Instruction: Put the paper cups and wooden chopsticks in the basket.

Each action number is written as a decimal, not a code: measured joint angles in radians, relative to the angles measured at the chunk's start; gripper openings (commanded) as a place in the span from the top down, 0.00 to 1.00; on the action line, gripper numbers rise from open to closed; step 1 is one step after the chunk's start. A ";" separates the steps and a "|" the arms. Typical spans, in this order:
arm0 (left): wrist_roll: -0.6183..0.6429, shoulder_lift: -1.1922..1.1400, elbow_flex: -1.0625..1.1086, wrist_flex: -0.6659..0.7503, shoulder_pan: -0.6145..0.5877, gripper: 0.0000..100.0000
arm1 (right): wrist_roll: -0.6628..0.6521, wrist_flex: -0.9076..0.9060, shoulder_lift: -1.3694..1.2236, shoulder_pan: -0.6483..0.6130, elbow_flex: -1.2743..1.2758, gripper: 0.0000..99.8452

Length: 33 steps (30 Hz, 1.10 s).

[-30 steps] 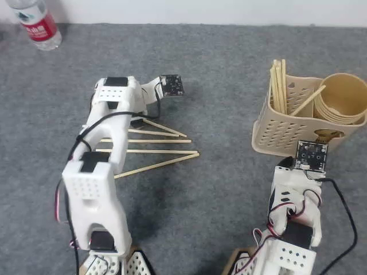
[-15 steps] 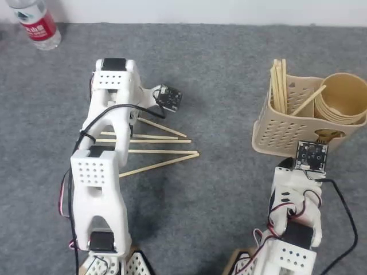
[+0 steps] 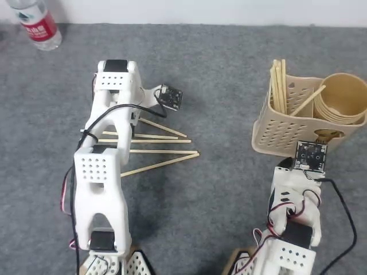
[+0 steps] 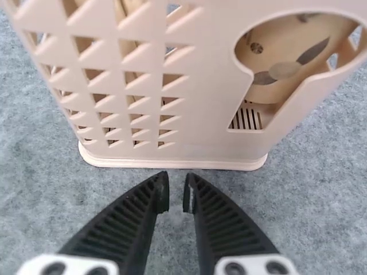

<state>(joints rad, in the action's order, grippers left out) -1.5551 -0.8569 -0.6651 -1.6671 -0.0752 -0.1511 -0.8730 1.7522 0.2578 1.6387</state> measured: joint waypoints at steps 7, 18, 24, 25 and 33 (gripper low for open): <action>0.046 -0.091 -0.011 0.087 0.011 0.77 | 0.000 0.000 0.000 0.000 0.000 0.94; 0.189 -0.109 -0.060 0.184 0.020 0.77 | 0.000 0.000 0.000 0.000 0.000 0.94; 0.190 -0.117 -0.081 0.184 0.020 0.78 | 0.000 0.000 0.000 0.000 0.000 0.94; 0.192 -0.117 -0.084 0.184 0.021 0.78 | 0.000 0.000 0.000 0.000 0.000 0.94; 0.198 -0.118 -0.130 0.190 0.025 0.78 | 0.000 0.000 0.000 0.000 0.000 0.94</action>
<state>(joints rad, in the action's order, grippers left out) -1.3571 -0.9751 -0.7956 -1.4768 -0.0506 -0.1511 -0.8730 1.7522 0.2578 1.6387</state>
